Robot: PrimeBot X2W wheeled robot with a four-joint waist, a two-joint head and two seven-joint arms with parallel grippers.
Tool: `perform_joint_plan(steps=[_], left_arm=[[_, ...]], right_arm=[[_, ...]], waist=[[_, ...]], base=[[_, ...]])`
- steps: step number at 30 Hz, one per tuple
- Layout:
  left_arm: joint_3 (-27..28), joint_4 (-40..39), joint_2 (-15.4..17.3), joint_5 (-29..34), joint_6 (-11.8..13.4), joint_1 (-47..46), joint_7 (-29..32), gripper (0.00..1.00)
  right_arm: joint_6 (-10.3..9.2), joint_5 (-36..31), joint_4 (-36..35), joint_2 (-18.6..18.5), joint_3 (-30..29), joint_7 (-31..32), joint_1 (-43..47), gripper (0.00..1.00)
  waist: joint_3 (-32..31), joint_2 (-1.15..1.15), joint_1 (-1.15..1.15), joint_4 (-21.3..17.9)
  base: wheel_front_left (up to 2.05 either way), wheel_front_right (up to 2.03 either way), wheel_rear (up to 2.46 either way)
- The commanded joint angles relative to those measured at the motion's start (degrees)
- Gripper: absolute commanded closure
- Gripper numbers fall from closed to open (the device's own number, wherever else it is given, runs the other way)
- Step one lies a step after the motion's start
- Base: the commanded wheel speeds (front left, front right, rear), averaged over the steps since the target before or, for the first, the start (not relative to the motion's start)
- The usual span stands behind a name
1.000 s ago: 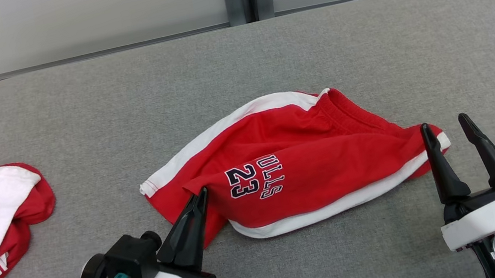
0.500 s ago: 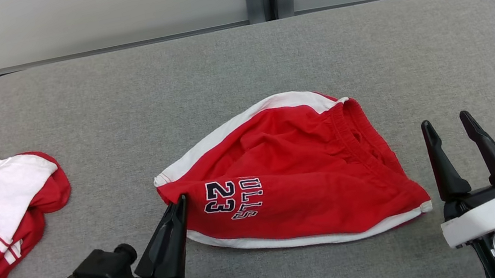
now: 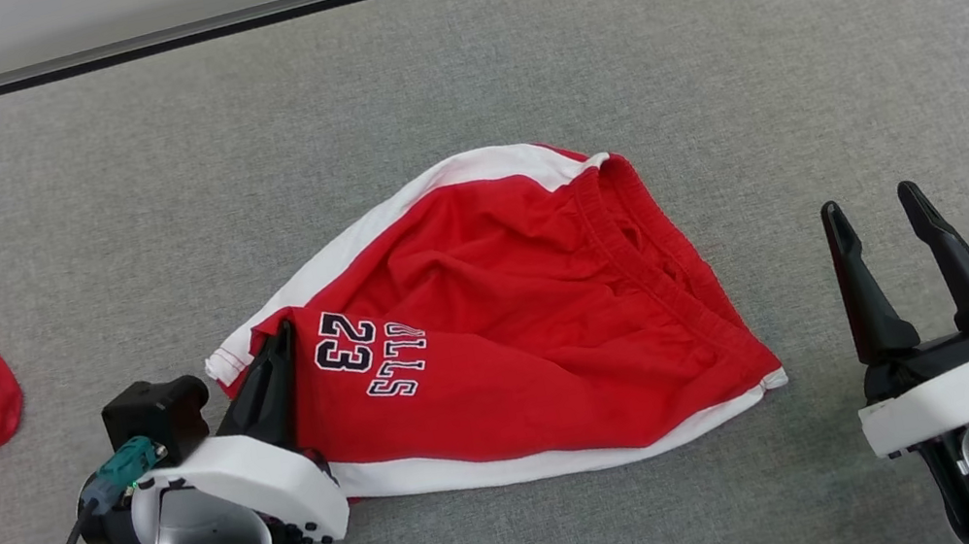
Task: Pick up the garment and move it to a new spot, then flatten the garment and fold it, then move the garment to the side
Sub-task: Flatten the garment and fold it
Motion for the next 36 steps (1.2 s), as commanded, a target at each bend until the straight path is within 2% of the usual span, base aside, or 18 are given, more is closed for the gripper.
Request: perform_joint_plan(steps=[1, 4, 5, 6, 10, 11, 16, 22, 26, 36], left_arm=[[0.40, 1.22, -0.02, -0.46, -0.40, -1.26, -0.60, 1.00], [0.26, 5.84, -0.74, -0.72, -1.55, -3.97, -2.26, 1.00], [0.35, 6.87, -0.87, -0.57, -1.83, -4.67, -3.24, 0.58], [0.17, 7.91, -0.96, -0.33, -2.17, -5.18, -3.88, 0.00], [-0.05, 10.08, -1.34, 0.93, -2.21, -6.14, -8.29, 0.00], [0.16, 10.19, -1.05, 1.92, -1.92, -5.87, -11.16, 0.00], [2.31, 7.54, -0.47, 3.50, -0.78, -3.58, -15.45, 0.00], [7.34, 0.42, 0.85, 6.80, -0.23, 0.38, -16.22, 0.00], [9.95, -2.04, 1.53, 8.41, -0.80, 5.12, -16.18, 0.00], [9.96, -3.80, 1.83, 9.03, 0.56, 12.90, -16.08, 0.00]], right_arm=[[0.00, 0.27, -0.01, -0.21, -0.01, -0.18, -0.86, 0.00], [-0.01, 0.33, 0.17, -0.39, 0.00, -0.46, -0.93, 0.00], [0.00, 0.28, 0.21, -0.45, -0.07, -0.51, -0.99, 0.00], [0.00, 0.22, 0.20, -0.47, -0.13, -0.57, -1.05, 0.00], [0.00, -0.58, 0.00, -0.76, -0.32, -0.59, -0.98, 0.00], [0.00, -0.82, -0.19, -0.90, -0.16, -0.36, -0.72, 0.00], [0.00, -1.77, -0.64, -1.57, 0.15, 0.47, 0.35, 0.00], [0.00, -2.35, -0.98, -1.75, 0.49, 1.65, 2.37, 0.00], [0.00, -2.54, -1.18, -1.81, 0.99, 2.24, 3.99, 0.00], [0.00, -2.68, -1.52, -1.61, 1.71, 3.35, 6.46, 0.00]], waist=[[0.92, 0.00, 0.00, -0.93], [1.33, 0.00, 0.00, -1.30], [1.40, 0.00, 0.00, -1.32], [1.40, 0.00, 0.00, -1.32], [0.63, 0.00, 0.00, -0.88], [-0.19, 0.00, 0.00, -0.58], [-2.56, 0.00, 0.00, 0.24], [-5.91, 0.00, 0.00, 0.97], [-7.98, 0.00, 0.00, 1.18], [-10.56, 0.00, 0.00, 1.44]], base=[[0.00, 0.00, 0.00], [0.00, 0.00, 0.00], [0.00, 0.00, 0.00], [0.00, 0.00, 0.00], [0.00, 0.00, 0.00], [0.00, 0.00, 0.00], [0.00, 0.00, 0.00], [0.00, 0.00, 0.00], [0.00, 0.00, 0.00], [0.00, 0.00, 0.00]])
